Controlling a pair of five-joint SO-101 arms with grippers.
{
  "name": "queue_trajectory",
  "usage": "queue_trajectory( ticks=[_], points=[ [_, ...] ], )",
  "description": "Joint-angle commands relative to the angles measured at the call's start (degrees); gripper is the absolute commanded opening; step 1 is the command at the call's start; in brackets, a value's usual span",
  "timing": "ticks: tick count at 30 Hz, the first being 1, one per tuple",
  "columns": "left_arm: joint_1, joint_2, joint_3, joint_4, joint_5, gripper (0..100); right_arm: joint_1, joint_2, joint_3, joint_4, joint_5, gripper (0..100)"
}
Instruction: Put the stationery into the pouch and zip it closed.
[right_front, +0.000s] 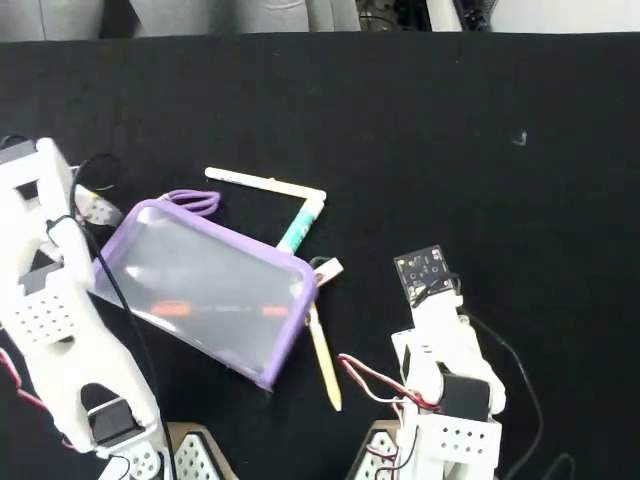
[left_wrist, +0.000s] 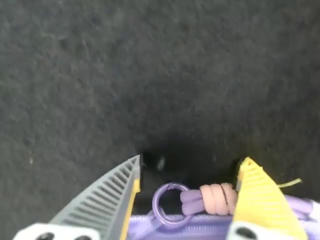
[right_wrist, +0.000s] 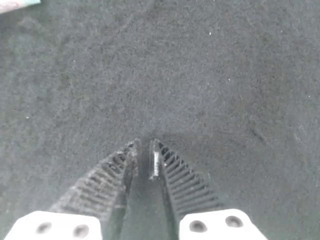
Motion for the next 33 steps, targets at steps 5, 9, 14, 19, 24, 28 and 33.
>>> queue_trajectory(
  ticks=[5,9,14,19,24,28,33],
  points=[
    [14.99,0.7,-2.07,12.66,-12.75,30,0.44,-5.05,-0.22,0.26,0.0,4.7],
    [16.22,0.7,-2.77,10.99,-13.01,12,0.44,-5.05,-0.22,0.26,0.0,4.7],
    [16.31,0.7,-5.85,9.58,-12.75,8,0.44,-5.05,-0.22,0.26,0.0,4.7],
    [16.22,0.53,-12.09,10.02,-12.75,3,0.44,-5.05,-0.22,0.26,0.0,4.7],
    [17.36,0.26,-20.35,9.93,-13.19,4,0.44,-5.05,-0.22,0.26,0.0,4.7],
    [22.46,0.7,-25.45,10.02,-18.64,4,0.44,-5.05,-0.22,0.26,0.0,4.7],
    [30.55,0.7,-26.24,9.41,-24.79,4,0.44,-5.05,-0.22,0.26,0.0,4.7]
  ],
)
